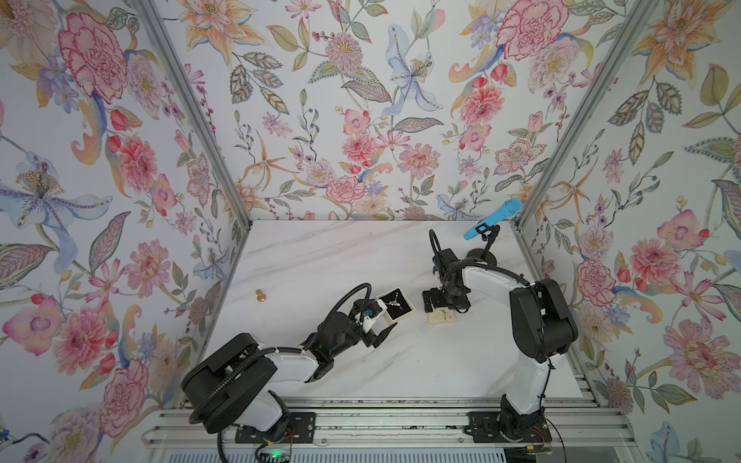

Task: Take the necklace out of the lift-off lid jewelry box
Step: Place the lid at the center of the board, then place the jewelry box at the center of the board.

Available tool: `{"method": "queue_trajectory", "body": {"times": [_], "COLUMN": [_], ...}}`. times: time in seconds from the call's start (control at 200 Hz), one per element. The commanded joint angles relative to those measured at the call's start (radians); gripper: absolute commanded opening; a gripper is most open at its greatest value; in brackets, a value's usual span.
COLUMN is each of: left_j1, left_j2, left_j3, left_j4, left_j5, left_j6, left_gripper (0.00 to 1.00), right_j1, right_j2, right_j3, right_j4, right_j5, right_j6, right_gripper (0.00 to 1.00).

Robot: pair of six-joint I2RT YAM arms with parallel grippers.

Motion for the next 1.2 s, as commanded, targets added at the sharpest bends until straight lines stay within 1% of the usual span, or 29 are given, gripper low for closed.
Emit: {"method": "queue_trajectory", "body": {"times": [0.0,0.115,0.21,0.41,0.555,0.67,0.756,0.976,1.001,1.031,1.191], "left_j1": [0.011,0.011,0.011,0.011,0.011,0.011,0.011,0.011,0.011,0.011,0.011], "left_j2": [-0.018,-0.019,-0.019,-0.022,-0.024,-0.03,-0.035,-0.05,-0.051,-0.054,-0.061], "left_j3": [-0.005,-0.004,-0.002,-0.001,-0.001,0.0,-0.002,-0.008,-0.008,-0.011,-0.016], "left_j4": [0.021,0.021,0.021,0.019,0.022,0.024,0.024,0.025,0.026,0.027,0.036], "left_j5": [-0.004,0.001,0.004,0.014,0.023,0.028,0.025,0.032,0.033,0.034,0.033], "left_j6": [0.011,0.01,0.01,0.014,0.014,0.016,0.019,0.021,0.021,0.021,0.019], "left_gripper": [0.75,0.75,0.75,0.75,0.75,0.75,0.75,0.75,0.75,0.75,0.75], "right_j1": [0.004,0.025,0.056,0.138,0.196,0.225,0.245,0.251,0.25,0.278,0.287], "right_j2": [-0.121,-0.213,-0.28,-0.352,-0.347,-0.319,-0.298,-0.262,-0.261,-0.259,-0.258], "right_j3": [0.016,0.044,0.07,0.123,0.158,0.179,0.193,0.202,0.203,0.203,0.2], "right_j4": [-0.052,-0.103,-0.135,-0.166,-0.166,-0.166,-0.166,-0.163,-0.163,-0.162,-0.158], "right_j5": [0.021,0.023,0.021,-0.055,-0.095,-0.104,-0.107,-0.12,-0.12,-0.123,-0.148], "right_j6": [-0.012,-0.007,0.0,0.026,0.041,0.047,0.048,0.048,0.048,0.048,0.043], "right_gripper": [1.0,0.99,0.97,0.84,0.76,0.68,0.65,0.57,0.55,0.52,0.39]}}
